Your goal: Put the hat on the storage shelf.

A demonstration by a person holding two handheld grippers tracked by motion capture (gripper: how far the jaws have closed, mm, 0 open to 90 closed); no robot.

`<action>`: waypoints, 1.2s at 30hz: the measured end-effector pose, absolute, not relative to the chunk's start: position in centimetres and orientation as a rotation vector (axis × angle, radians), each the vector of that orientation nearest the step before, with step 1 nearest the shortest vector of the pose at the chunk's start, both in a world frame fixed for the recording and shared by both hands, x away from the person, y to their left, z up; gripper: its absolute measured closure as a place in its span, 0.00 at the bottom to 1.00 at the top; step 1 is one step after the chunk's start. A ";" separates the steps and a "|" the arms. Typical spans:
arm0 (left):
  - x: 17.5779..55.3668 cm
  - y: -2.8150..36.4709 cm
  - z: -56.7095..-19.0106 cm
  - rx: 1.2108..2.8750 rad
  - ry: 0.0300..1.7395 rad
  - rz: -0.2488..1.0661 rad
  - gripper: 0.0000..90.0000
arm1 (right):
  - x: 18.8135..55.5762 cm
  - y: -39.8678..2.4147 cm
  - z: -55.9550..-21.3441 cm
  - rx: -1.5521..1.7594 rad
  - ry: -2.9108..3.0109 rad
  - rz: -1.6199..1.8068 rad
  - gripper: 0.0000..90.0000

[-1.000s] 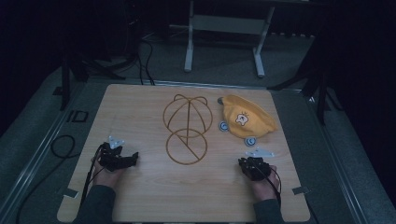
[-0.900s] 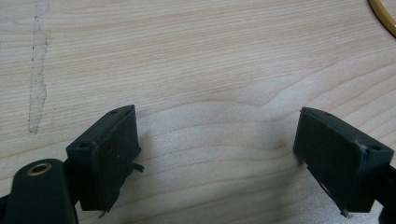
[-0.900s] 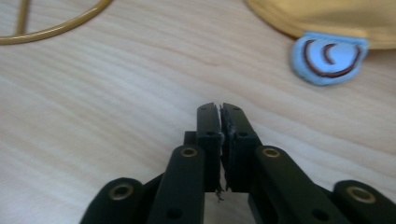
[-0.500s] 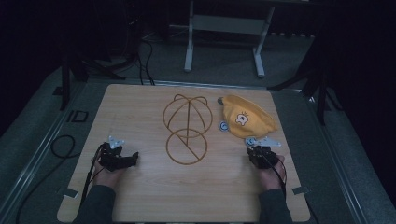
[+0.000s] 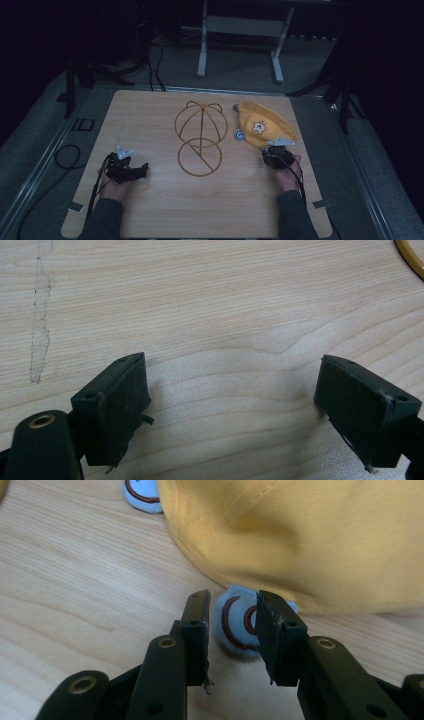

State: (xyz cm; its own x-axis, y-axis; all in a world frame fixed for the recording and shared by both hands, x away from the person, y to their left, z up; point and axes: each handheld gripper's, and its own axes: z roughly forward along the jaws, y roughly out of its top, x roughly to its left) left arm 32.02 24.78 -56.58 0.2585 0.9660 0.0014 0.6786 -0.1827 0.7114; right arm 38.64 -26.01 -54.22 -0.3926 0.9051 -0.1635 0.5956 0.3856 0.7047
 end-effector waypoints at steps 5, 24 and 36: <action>32.0 24.8 -56.6 1.938 1.487 0.623 0.16 | 39.6 -26.0 -54.8 1.306 2.132 0.734 0.74; 32.0 24.8 -56.6 1.938 1.487 0.623 0.16 | 39.6 -25.5 -54.6 1.242 2.165 0.631 0.95; 32.0 24.8 -56.6 1.938 1.487 0.623 0.16 | 38.4 -25.5 -53.3 1.196 2.176 0.668 0.95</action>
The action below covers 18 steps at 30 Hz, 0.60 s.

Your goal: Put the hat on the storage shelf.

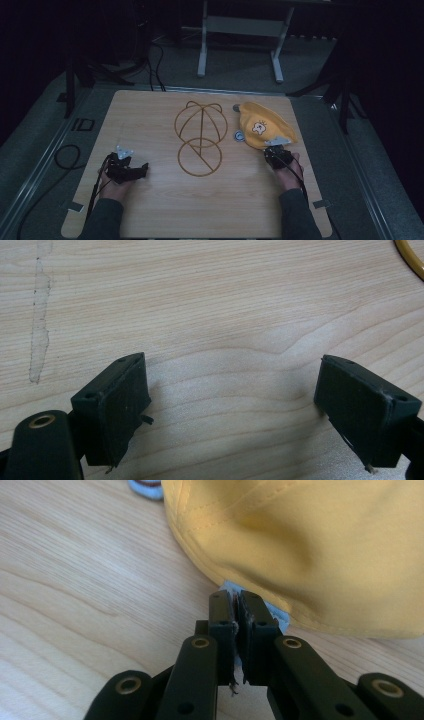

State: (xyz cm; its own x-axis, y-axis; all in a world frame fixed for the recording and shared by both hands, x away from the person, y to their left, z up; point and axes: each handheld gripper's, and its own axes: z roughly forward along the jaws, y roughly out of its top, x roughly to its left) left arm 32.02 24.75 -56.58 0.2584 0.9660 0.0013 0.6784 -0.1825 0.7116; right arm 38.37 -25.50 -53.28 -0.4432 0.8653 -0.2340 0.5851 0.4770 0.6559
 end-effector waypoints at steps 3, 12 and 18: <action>32.0 24.7 -56.6 1.937 1.487 0.623 0.16 | 38.1 -25.6 -52.7 1.191 2.170 0.677 0.95; 32.0 24.7 -56.6 1.937 1.487 0.623 0.16 | 37.4 -25.7 -51.5 1.193 2.163 0.714 0.95; 32.0 24.7 -56.6 1.938 1.486 0.622 0.16 | 37.1 -25.7 -50.5 1.191 2.168 0.728 0.95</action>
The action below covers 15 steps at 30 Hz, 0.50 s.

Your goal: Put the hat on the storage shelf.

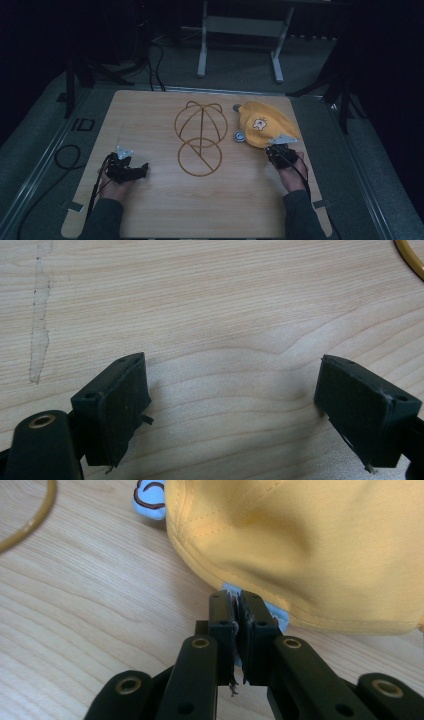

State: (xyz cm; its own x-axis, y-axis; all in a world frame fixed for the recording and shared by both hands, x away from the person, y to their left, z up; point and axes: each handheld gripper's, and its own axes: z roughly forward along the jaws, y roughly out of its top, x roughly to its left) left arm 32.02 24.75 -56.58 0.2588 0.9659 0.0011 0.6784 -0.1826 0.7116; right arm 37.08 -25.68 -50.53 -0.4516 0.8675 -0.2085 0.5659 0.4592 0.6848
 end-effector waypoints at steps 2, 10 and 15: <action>32.0 24.7 -56.6 1.938 1.486 0.622 0.16 | 36.9 -25.6 -50.1 1.189 2.168 0.734 0.95; 32.0 24.7 -56.6 1.938 1.486 0.622 0.16 | 36.3 -25.7 -47.9 1.168 2.156 0.762 0.95; 32.0 24.7 -56.6 1.937 1.487 0.622 0.16 | 36.0 -25.5 -46.4 1.149 2.147 0.787 0.95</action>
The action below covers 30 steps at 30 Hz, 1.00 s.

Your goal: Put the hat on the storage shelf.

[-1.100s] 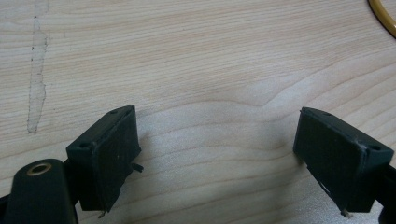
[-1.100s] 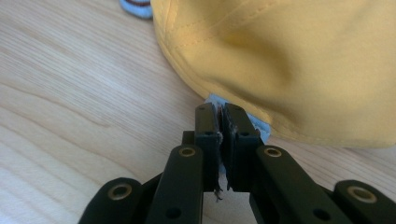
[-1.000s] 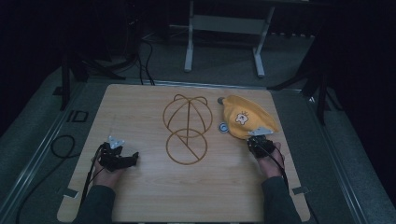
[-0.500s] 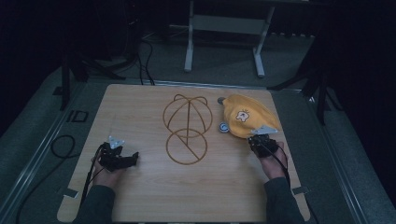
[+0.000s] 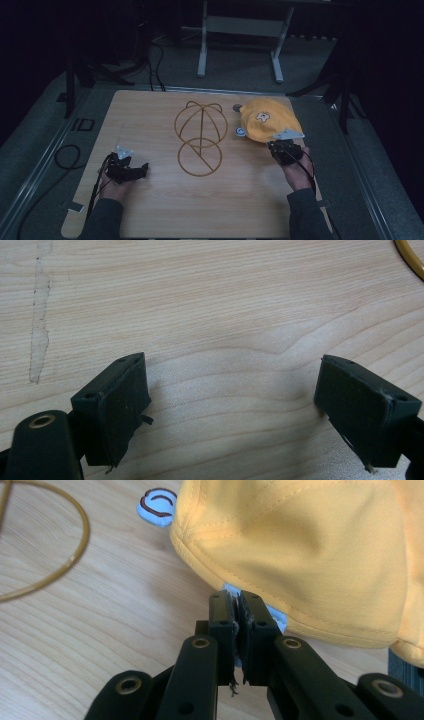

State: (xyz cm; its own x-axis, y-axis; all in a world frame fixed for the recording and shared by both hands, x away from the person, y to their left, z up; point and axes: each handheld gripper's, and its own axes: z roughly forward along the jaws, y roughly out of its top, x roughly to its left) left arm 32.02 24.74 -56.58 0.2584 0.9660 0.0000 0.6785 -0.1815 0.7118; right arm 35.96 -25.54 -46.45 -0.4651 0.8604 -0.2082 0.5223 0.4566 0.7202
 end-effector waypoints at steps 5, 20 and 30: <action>32.0 24.7 -56.6 1.937 1.487 0.622 0.16 | 35.7 -25.5 -45.3 1.139 2.142 0.821 0.95; 32.0 24.7 -56.6 1.937 1.485 0.622 0.16 | 34.6 -26.0 -41.1 1.118 2.085 0.951 0.95; 32.0 24.8 -56.6 1.940 1.485 0.622 0.16 | 33.9 -26.5 -40.9 1.150 2.108 0.974 0.94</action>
State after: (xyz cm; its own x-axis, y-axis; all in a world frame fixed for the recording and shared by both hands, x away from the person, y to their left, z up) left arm 32.03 24.76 -56.58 0.2604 0.9655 0.0020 0.6786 -0.1844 0.7110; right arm 33.91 -26.47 -40.94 -0.4874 0.8654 -0.1161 0.4723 0.3731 0.7986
